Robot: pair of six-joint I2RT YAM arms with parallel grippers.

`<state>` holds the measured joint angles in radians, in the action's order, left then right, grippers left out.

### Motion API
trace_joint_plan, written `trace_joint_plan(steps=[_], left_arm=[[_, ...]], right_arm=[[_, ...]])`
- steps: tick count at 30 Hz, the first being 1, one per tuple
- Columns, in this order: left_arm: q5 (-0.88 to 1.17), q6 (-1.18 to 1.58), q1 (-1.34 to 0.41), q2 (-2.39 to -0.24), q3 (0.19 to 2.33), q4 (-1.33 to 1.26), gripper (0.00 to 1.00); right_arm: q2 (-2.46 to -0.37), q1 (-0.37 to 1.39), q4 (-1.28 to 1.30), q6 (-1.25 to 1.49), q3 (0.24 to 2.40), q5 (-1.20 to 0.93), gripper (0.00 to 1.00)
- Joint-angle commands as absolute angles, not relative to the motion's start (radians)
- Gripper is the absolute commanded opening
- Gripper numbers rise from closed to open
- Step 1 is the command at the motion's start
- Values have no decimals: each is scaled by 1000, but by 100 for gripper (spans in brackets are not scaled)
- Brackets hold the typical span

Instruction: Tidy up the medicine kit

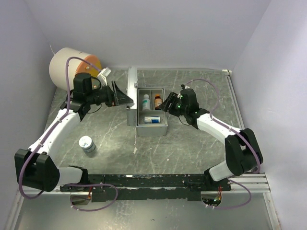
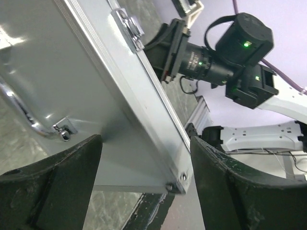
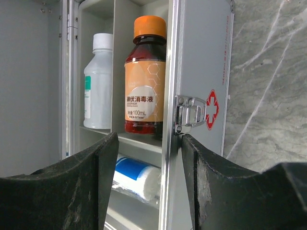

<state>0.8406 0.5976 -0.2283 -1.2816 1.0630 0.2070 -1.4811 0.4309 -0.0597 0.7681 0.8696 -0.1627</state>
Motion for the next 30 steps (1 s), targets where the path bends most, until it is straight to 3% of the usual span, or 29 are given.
trace_joint_plan(steps=[1, 4, 12, 17, 22, 26, 30], left_arm=[[915, 694, -298, -1289, 1094, 67, 85], [908, 694, -326, -1292, 1107, 60, 85], [874, 697, -334, -1308, 1109, 62, 84], [855, 714, -334, -1337, 1110, 41, 83], [653, 635, -336, -1367, 1132, 198, 83], [527, 604, -336, -1414, 1135, 278, 83], [558, 632, -337, -1484, 1122, 243, 81]], right_arm=[[-1420, 410, -114, 799, 846, -224, 55], [-1380, 388, -62, 802, 851, -178, 55], [-1174, 374, 202, 754, 894, 227, 57], [-1143, 374, 157, 631, 917, 39, 58], [-1187, 374, 74, 608, 902, -180, 58], [-1263, 375, 112, 642, 904, -177, 58], [-1300, 374, 85, 644, 870, -247, 53]])
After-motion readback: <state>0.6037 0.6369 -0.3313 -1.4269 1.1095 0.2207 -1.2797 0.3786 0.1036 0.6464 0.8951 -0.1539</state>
